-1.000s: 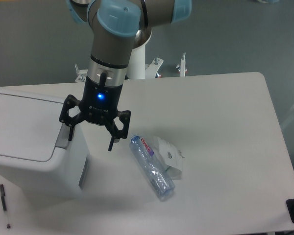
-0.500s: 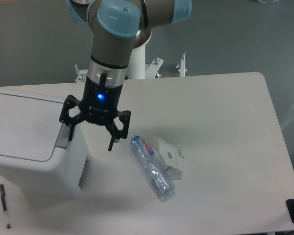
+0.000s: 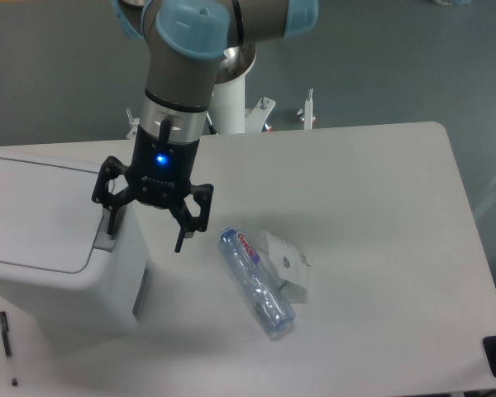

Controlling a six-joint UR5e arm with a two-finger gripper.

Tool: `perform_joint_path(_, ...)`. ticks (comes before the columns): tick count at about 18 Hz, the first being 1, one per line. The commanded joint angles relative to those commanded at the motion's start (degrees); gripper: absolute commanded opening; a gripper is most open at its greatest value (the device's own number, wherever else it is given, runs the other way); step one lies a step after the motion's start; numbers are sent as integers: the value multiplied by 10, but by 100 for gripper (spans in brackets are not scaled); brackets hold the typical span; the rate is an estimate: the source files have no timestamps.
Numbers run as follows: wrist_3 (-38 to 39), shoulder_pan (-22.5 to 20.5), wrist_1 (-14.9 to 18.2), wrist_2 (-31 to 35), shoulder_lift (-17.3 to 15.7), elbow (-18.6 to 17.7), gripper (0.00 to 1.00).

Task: Open the trash can
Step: 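Lower the gripper onto the trash can lid edge and hook it, then lift the gripper to swing the trash can lid open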

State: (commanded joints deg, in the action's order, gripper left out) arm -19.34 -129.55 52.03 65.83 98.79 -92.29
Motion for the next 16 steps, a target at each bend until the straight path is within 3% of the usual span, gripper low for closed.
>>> perform_joint_path(16,0,0,-4,-1,2,2,100)
